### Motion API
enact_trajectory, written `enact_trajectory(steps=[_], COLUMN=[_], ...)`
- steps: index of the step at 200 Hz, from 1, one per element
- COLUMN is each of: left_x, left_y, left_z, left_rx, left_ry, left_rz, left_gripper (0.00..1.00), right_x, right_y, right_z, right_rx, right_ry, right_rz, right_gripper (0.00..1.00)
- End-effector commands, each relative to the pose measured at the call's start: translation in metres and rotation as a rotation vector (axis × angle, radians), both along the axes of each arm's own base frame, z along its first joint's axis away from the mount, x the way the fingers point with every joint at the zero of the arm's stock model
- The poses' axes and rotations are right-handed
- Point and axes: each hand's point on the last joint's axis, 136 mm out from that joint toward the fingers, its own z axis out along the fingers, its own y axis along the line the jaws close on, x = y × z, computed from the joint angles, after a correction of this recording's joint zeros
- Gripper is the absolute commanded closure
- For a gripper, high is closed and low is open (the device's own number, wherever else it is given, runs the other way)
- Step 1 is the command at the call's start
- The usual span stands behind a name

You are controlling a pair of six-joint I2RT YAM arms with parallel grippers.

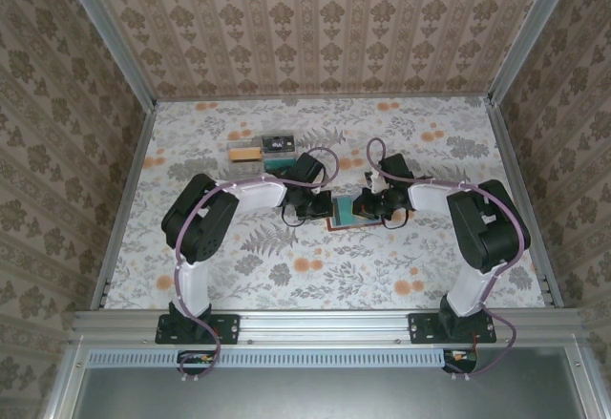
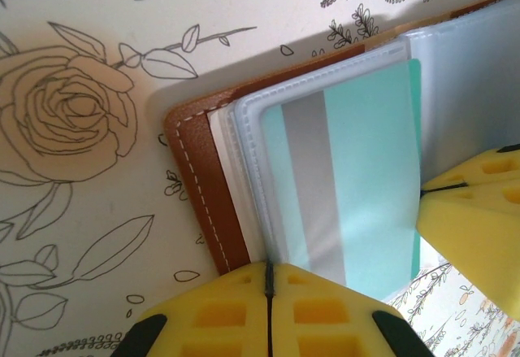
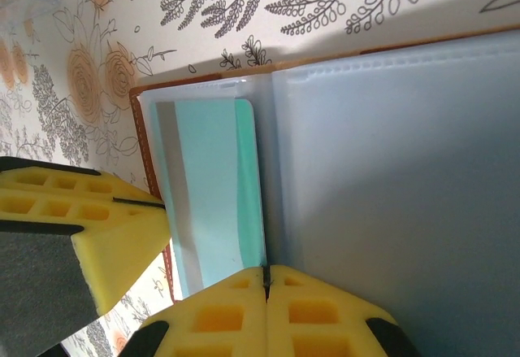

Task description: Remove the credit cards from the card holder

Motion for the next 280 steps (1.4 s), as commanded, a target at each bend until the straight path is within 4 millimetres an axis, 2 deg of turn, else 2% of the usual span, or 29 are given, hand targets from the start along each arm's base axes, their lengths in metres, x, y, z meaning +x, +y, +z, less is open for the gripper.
enact_trajectory(steps=[1, 51, 73, 107, 129, 164, 228, 280], left_x=[-0.021, -0.021, -0.021, -0.021, -0.022, -0.021, -0.021, -0.018], left_y=[0.025, 0.025, 0.024, 0.022, 0.022, 0.022, 0.027, 0.026], left_z=[-0.038, -0.038, -0.037, -0.038, -0.037, -0.036, -0.038, -0.034], left_rx=[0.13, 0.128, 0.124, 0.121, 0.119, 0.122, 0.129, 0.119], left_ry=[0.089, 0.092, 0.091, 0.094, 0.094, 0.092, 0.094, 0.083], left_rz=[-0.009, -0.008, -0.012, -0.015, -0.017, -0.016, -0.012, -0.012], left_gripper=[0.93, 0.93, 0.93, 0.93, 0.93, 0.93, 0.93, 0.93], right_x=[-0.001, -0.003, -0.002, 0.002, 0.001, 0.0, 0.0, -0.003], right_y=[-0.007, -0.006, -0.003, 0.003, 0.004, -0.002, -0.033, -0.056], right_z=[0.007, -0.001, -0.003, -0.007, -0.01, -0.011, -0.001, 0.019], right_rx=[0.001, 0.009, 0.023, 0.044, 0.043, 0.017, -0.004, -0.016], right_ry=[-0.022, 0.001, 0.004, 0.012, 0.02, 0.019, 0.002, -0.039], right_rz=[-0.008, 0.0, 0.007, 0.008, 0.01, -0.001, -0.063, -0.121], right_gripper=[1.0, 1.0, 0.81, 0.78, 0.79, 1.0, 1.0, 1.0])
